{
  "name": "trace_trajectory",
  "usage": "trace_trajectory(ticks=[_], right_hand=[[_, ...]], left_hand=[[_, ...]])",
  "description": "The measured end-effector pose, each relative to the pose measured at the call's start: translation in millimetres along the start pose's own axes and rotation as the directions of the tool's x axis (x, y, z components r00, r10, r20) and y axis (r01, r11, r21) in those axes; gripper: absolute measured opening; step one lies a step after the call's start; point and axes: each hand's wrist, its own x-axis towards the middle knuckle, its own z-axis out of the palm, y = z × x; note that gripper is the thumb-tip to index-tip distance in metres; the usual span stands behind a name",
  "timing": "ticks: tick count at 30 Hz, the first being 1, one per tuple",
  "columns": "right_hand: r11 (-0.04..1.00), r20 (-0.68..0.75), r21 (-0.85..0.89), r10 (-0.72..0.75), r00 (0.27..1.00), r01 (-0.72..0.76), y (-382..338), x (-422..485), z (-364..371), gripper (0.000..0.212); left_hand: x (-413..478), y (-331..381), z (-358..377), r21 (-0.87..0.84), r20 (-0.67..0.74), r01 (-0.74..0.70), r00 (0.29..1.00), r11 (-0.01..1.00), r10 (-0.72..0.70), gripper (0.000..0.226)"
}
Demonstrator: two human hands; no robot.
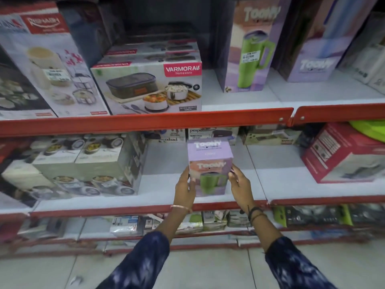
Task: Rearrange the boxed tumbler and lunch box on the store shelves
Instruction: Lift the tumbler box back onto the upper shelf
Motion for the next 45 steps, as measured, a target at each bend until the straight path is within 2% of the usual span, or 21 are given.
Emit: trace_trajectory(ticks=[2, 5, 9, 12, 15, 17, 20, 25, 36, 41, 45], right_hand=[[1.0, -0.032, 0.014, -0.015, 0.999, 0.015, 1.3, -2.6, -0.3, 0.038], [0.998, -0.052, 0.044, -0.045, 0.998, 0.048, -1.7, -17.0, -1.4, 0.037], [0.993, -0.115, 0.045, -0.104, 0.988, 0.109, -18.5, -40.2, -7.5, 0.036], [0.983, -0.18, 0.104, -0.129, 0.975, 0.149, -42.1, -53.4, -12.8, 0.035], [0.955, -0.233, 0.189, -0.182, 0.955, 0.228, -75.5, -60.6, -20.8, 0.034], [0.927, -0.275, 0.232, -0.228, 0.934, 0.294, -97.8, -59.1, -27.9, 0.035], [0.897, -0.314, 0.271, -0.261, 0.913, 0.35, -126.3, -48.1, -41.9, 0.032], [0.879, -0.329, 0.298, -0.272, 0.904, 0.373, -159.0, -30.7, -66.3, 0.031], [0.89, -0.292, 0.273, -0.286, 0.913, 0.366, -163.3, -28.3, -93.4, 0.034], [0.865, -0.21, 0.271, -0.375, 0.903, 0.423, -188.2, -20.9, -120.8, 0.05], [0.822, -0.22, 0.204, -0.49, 0.844, 0.531, -215.6, -3.1, -150.0, 0.059]], left_hand=[[1.8, -0.2, 0.2, 0.026, -0.068, 0.024, 0.997, 0.999, -0.023, 0.04], [-9.0, 0.2, -3.7, 0.042, -0.125, -0.019, 0.992, 0.999, 0.024, 0.037], [-32.3, 13.2, -14.1, -0.05, -0.222, -0.075, 0.973, 0.996, 0.063, 0.046], [-41.6, 33.8, -27.3, -0.08, -0.299, -0.117, 0.95, 0.99, 0.089, 0.034], [-46.0, 67.2, -45.3, -0.132, -0.359, -0.193, 0.924, 0.972, 0.135, 0.039], [-43.2, 88.6, -57.2, -0.191, -0.381, -0.226, 0.914, 0.955, 0.141, 0.034], [-36.7, 120.9, -72.7, -0.201, -0.347, -0.293, 0.914, 0.935, 0.212, 0.029], [-30.2, 162.5, -84.5, -0.31, -0.274, -0.307, 0.935, 0.9, 0.224, 0.033], [-28.7, 180.2, -75.6, -0.298, -0.231, -0.335, 0.934, 0.894, 0.273, 0.03], [-12.6, 211.6, -70.7, -0.275, -0.258, -0.401, 0.906, 0.874, 0.335, 0.03], [4.3, 258.1, -67.5, -0.289, -0.282, -0.505, 0.856, 0.813, 0.432, 0.034]])
